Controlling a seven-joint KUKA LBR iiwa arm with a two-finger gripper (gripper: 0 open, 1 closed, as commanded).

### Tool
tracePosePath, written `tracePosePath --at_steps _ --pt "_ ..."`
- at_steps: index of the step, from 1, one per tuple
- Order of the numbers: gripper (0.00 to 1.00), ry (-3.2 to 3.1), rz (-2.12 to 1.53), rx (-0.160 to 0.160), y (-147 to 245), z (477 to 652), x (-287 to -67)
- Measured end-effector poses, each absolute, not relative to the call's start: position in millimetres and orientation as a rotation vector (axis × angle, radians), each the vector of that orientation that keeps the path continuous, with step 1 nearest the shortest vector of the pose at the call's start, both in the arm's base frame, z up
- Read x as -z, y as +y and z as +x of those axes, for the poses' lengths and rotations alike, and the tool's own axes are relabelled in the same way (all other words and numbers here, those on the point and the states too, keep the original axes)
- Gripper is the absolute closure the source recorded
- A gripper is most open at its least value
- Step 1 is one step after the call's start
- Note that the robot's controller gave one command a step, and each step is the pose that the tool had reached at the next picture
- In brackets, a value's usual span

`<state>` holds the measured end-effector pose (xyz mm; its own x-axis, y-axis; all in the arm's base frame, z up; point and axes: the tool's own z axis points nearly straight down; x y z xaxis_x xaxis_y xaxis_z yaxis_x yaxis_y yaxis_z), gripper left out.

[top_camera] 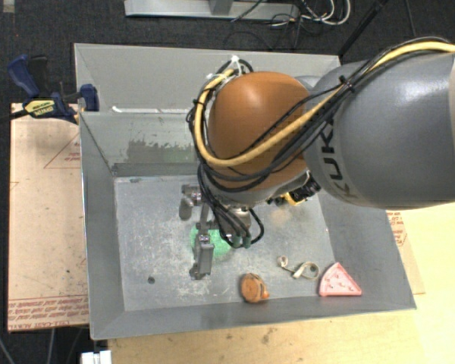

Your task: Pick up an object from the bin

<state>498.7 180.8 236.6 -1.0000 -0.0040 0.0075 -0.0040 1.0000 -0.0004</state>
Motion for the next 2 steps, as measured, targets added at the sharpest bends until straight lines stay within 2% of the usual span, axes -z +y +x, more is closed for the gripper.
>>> tracePosePath --at_steps 1,2 --pt "0.0 -3.142 0.0 0.002 179.8 500.5 -240.5" --pt "0.0 -3.14 0.157 0.006 161.3 504.1 -232.5"
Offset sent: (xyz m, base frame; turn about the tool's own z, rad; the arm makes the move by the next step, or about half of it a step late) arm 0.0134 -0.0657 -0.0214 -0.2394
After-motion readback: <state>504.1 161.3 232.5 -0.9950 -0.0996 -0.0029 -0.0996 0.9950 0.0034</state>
